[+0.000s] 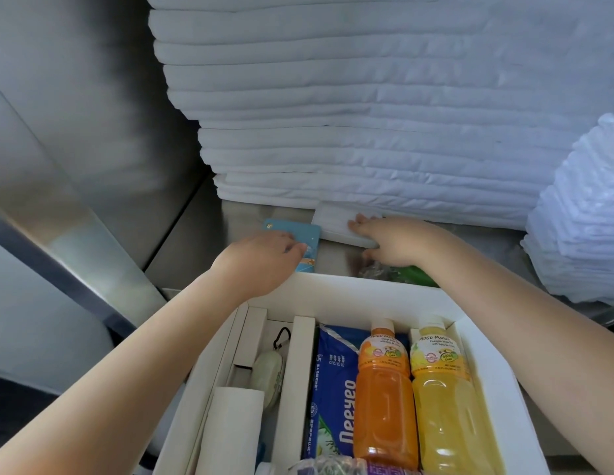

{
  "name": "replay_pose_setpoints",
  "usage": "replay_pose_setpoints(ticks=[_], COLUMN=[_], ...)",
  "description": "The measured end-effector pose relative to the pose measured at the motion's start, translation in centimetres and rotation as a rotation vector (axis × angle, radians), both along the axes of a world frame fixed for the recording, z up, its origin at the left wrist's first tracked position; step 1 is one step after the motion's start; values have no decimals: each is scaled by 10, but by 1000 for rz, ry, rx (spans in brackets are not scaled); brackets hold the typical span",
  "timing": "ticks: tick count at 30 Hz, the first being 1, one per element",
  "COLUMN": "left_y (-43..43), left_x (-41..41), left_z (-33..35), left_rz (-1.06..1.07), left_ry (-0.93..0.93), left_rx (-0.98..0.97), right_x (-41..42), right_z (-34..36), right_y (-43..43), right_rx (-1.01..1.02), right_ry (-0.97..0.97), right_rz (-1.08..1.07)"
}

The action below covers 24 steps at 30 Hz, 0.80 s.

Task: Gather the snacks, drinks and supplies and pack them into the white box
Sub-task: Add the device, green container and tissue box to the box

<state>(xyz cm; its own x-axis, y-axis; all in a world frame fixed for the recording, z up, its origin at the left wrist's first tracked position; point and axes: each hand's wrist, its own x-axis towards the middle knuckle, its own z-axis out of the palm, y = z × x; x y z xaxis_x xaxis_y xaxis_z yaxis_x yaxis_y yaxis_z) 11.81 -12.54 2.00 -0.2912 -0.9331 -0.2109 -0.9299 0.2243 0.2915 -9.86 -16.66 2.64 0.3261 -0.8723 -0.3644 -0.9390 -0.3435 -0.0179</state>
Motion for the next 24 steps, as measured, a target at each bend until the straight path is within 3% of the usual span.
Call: replay_pose_setpoints(ticks=[3, 6, 11, 18, 24], left_y=[-1, -2, -11, -40, -47], left_x=[2, 0, 2, -1, 2], left_z=[-1, 1, 6, 13, -5], left_rz=[32, 38, 62, -158, -206], left_ry=[-8, -32, 76, -275, -263], left_rx=[-3, 0, 70, 119, -33], right_x=[0, 0, -1, -2, -1], right_z=[-2, -3, -12, -16, -18], right_y=[3, -2, -11, -15, -15], right_rx=[-79, -241, -205, -232, -243], right_ry=[13, -111, -127, -95, -84], right_rz=[-22, -74, -75, -67, -62])
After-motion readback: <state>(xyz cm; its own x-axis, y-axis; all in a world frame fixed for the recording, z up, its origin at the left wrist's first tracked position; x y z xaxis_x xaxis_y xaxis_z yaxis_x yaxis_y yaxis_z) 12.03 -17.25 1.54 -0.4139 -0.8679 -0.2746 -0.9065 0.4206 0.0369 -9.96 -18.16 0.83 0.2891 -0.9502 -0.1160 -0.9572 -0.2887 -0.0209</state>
